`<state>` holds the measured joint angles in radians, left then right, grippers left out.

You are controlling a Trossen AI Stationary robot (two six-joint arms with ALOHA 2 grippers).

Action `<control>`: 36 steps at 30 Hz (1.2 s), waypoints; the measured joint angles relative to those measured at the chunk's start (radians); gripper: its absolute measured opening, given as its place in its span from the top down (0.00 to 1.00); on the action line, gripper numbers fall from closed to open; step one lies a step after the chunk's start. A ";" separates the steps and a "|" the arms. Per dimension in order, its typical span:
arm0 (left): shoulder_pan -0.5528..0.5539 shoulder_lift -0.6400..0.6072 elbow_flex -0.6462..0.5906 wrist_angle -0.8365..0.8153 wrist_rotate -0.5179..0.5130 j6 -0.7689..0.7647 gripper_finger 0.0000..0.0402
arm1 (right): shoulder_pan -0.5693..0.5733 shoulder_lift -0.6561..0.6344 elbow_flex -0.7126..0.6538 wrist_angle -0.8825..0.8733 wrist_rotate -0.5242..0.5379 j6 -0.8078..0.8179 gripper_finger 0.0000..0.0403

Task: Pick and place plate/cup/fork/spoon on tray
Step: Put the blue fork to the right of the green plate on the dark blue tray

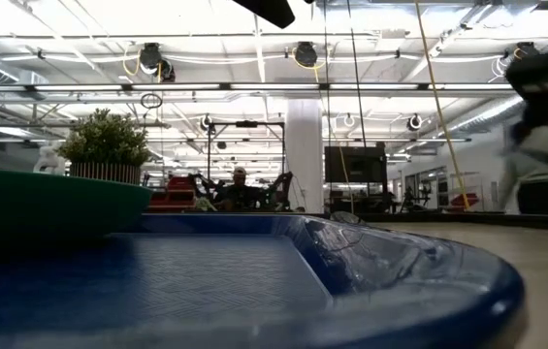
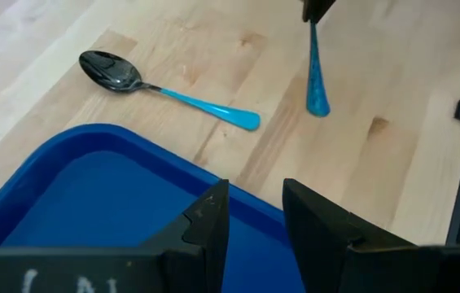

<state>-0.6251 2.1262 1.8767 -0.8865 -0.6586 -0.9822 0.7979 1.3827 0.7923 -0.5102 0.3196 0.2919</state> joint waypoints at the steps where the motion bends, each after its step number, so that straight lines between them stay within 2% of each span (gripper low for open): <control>1: 0.002 0.000 0.000 0.006 0.000 0.002 0.70 | -0.005 0.000 0.011 0.001 0.015 -0.014 0.99; 5: 0.004 0.000 0.000 0.033 -0.026 0.027 0.67 | -0.013 -0.001 0.047 0.006 0.073 -0.072 0.99; 15: 0.022 0.000 0.000 0.139 -0.022 0.109 0.43 | -0.007 -0.002 0.071 0.021 0.259 -0.173 1.00; 20: 0.029 0.000 0.000 0.222 -0.016 0.146 0.35 | 0.010 -0.002 0.071 0.020 0.333 -0.232 1.00; 23: 0.035 0.000 0.000 0.239 -0.026 0.151 0.33 | 0.018 -0.002 0.071 0.020 0.345 -0.267 1.00; 30: 0.058 0.000 -0.010 0.282 -0.077 0.105 0.33 | 0.037 -0.002 0.071 0.021 0.465 -0.334 1.00; 36: 0.077 0.000 -0.027 0.429 -0.099 0.036 0.33 | 0.043 -0.002 0.071 0.025 0.544 -0.400 1.00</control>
<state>-0.5480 2.1265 1.8496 -0.4575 -0.7572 -0.9463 0.8407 1.3810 0.8635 -0.4851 0.8635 -0.1080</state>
